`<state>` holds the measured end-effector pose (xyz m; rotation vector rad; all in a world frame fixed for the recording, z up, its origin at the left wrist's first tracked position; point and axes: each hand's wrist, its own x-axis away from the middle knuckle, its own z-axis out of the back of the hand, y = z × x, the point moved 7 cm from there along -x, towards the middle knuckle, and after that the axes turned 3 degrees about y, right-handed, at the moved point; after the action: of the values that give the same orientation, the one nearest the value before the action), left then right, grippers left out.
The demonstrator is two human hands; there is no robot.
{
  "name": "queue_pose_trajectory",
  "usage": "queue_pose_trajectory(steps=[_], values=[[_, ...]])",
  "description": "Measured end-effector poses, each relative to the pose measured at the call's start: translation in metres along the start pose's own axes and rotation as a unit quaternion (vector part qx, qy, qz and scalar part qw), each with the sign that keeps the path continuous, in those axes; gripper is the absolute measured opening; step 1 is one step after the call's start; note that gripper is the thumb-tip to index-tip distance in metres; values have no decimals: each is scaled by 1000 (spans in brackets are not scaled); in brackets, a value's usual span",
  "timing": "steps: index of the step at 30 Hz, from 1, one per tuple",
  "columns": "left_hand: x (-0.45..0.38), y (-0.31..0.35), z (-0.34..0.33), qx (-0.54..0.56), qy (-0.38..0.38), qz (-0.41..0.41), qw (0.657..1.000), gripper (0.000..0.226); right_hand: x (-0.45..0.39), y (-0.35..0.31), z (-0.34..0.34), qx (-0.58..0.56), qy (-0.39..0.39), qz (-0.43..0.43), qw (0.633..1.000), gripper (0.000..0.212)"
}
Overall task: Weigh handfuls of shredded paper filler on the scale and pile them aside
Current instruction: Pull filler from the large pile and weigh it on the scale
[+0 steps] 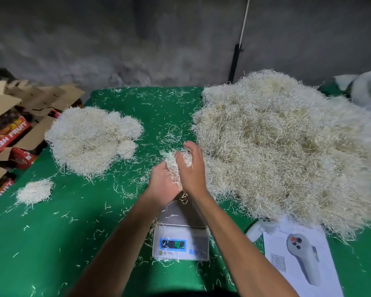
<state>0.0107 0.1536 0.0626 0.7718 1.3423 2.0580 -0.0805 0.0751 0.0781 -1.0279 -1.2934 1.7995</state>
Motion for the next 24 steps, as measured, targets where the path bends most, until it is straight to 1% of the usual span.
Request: queue_pose_trajectory(steps=[1,2,3,4,5,6,7,8,9,10,11,12,13,14,15,16,17,18,19,20,21,22,23,24], values=[[-3,-2,3,177,-7,107,978,53,3,-1,-6,29,-40,31,998,37],[-9,2,8,234,9,144,961,60,9,-5,-16,52,-76,71,993,43],[-8,7,10,261,17,139,955,60,15,-14,-27,65,-98,117,986,47],[-2,11,15,249,39,117,961,55,16,-25,-35,69,-102,152,981,49],[0,15,9,266,9,101,959,50,7,-35,-37,70,-94,164,980,49],[-3,11,1,308,-11,121,944,46,-6,-41,-33,76,-79,152,982,49],[-1,18,-8,308,-59,145,938,43,-21,-43,-25,93,-63,135,984,49],[-3,24,-9,374,-98,209,898,50,-32,-43,-14,114,-51,125,984,49],[-11,35,0,353,-91,206,908,53,-37,-42,-7,121,-49,127,983,49],[-21,48,2,392,-110,219,887,50,-34,-43,-7,110,-58,136,983,48],[-30,50,19,383,-70,194,900,47,-27,-48,-13,92,-64,166,980,46],[-35,51,19,421,-71,189,884,45,-18,-59,-23,83,-66,214,971,45],[-36,47,17,409,-74,180,892,43,-12,-70,-33,88,-62,256,961,44],[-34,43,18,377,-55,167,909,40,-15,-78,-37,89,-48,270,958,45],[-35,34,9,362,-74,191,909,41,-26,-81,-33,94,-33,251,963,45],[-29,36,-3,380,-114,240,886,48,-38,-80,-24,110,-19,224,968,44],[-30,41,-7,380,-148,239,881,59,-46,-76,-14,124,-14,210,970,43],[-31,53,-2,413,-149,229,869,65,-46,-70,-7,131,-25,211,968,42],[-40,58,0,423,-140,212,870,69,-39,-65,-5,124,-34,229,965,40],[-44,64,7,432,-113,200,872,77,-28,-62,-6,115,-29,260,958,36],[-41,65,8,443,-115,201,866,85,-15,-57,-9,118,-13,281,952,33],[-39,61,1,457,-123,218,853,91,-4,-48,-11,130,5,288,949,33],[-35,51,-8,430,-140,225,863,91,4,-36,-12,146,16,276,950,33],[-25,38,-18,378,-159,234,881,87,7,-19,-9,164,10,247,955,33]])
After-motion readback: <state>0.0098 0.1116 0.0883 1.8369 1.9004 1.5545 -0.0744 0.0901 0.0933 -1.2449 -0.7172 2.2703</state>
